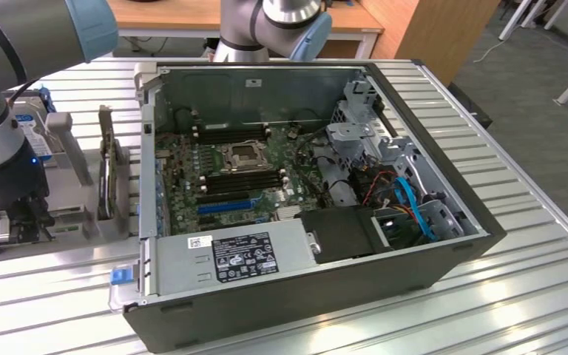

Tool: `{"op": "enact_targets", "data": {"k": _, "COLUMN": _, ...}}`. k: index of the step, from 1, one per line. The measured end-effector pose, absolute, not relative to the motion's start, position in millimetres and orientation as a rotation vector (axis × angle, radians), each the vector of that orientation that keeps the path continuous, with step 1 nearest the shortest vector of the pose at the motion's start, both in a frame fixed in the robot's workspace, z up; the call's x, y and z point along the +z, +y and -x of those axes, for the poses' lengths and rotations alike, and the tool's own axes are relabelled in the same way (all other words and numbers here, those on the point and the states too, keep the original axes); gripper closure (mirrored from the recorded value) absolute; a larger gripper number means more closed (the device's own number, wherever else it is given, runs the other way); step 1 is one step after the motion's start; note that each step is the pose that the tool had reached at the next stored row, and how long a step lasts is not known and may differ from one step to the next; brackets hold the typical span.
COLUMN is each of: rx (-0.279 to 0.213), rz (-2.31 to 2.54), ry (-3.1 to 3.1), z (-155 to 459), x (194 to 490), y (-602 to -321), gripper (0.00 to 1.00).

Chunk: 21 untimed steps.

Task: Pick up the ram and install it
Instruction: 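Pick up the ram and move it above insertion slot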

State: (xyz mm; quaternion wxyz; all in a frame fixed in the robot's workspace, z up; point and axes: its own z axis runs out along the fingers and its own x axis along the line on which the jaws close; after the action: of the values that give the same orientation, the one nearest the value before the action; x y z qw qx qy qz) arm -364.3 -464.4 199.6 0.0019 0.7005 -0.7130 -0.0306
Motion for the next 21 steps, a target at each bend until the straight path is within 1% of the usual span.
{"op": "enact_targets", "data": {"k": 18, "rx": -0.096, "rz": -2.198, "ry": -2.237, "z": 364.5, "x": 199.6, "y": -465.3, "gripper": 0.69}}
{"op": "enact_targets", "data": {"k": 20, "rx": -0.096, "rz": -2.198, "ry": -2.237, "z": 364.5, "x": 199.6, "y": -465.3, "gripper": 0.71}}
{"op": "enact_targets", "data": {"k": 21, "rx": -0.096, "rz": -2.198, "ry": -2.237, "z": 364.5, "x": 199.6, "y": -465.3, "gripper": 0.77}}
